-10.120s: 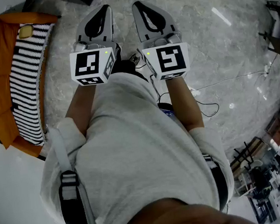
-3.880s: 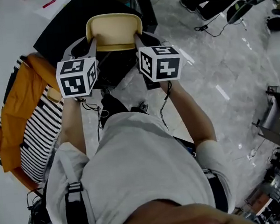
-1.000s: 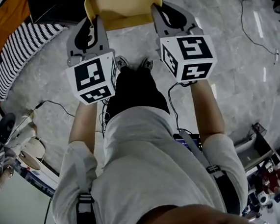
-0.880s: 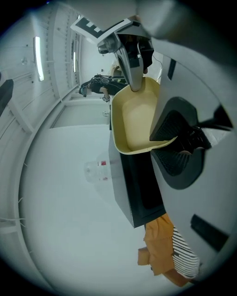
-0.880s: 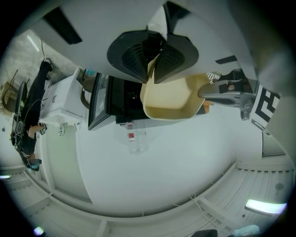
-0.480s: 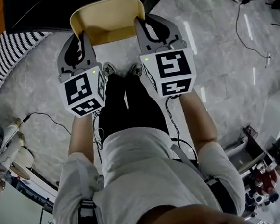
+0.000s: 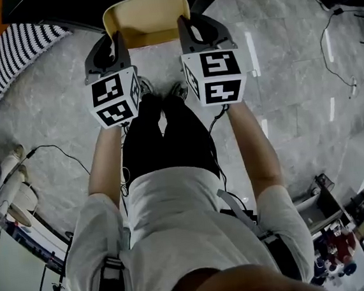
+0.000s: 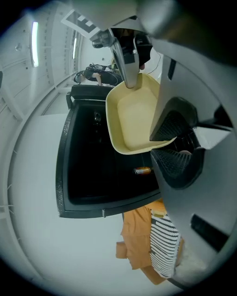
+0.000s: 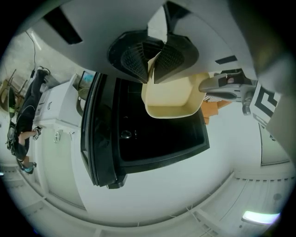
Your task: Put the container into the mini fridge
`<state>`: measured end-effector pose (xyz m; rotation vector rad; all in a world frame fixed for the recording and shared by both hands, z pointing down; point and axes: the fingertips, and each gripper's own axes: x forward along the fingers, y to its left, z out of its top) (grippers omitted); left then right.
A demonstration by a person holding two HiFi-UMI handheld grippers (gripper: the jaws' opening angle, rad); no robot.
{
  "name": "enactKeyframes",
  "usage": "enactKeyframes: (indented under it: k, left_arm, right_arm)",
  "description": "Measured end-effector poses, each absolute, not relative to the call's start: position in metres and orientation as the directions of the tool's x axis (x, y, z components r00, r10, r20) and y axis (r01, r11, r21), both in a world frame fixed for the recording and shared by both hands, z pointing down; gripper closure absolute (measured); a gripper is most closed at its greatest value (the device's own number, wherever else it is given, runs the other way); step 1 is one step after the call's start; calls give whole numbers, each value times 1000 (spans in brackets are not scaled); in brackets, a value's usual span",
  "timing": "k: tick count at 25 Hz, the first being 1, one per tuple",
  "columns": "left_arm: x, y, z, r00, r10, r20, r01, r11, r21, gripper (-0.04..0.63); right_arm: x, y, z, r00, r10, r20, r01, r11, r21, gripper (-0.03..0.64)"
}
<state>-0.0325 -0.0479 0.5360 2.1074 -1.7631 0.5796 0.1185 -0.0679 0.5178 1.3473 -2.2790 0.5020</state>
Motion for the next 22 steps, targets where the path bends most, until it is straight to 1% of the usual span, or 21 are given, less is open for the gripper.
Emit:
enactKeyframes:
  k: [5,9,17,20,22]
  left_arm:
    - [-54,-60,563,124,-850,511,-990,-141,6,531]
    - [-59,-74,588,130,-852,508,-989,-146,8,532]
    - [-58,-116,640,168,-840,516,-982,-187,16,532]
    - [-60,-132,661,183,-828,531,-979,-204,18,532]
    - [-64,-144,670,175,-830,530,-980,-199,12,532]
  right_arm:
    - [92,-88,537,-424,-745,516,-878,477,-34,549]
    - [89,-100,567,-429,-744,512,-873,487,-23,549]
    - [92,-140,624,-348,-775,527,-911,412,5,549]
    - [91,-155,649,-335,-771,542,-916,402,4,549]
    - [87,-167,659,-329,-782,529,-920,392,7,549]
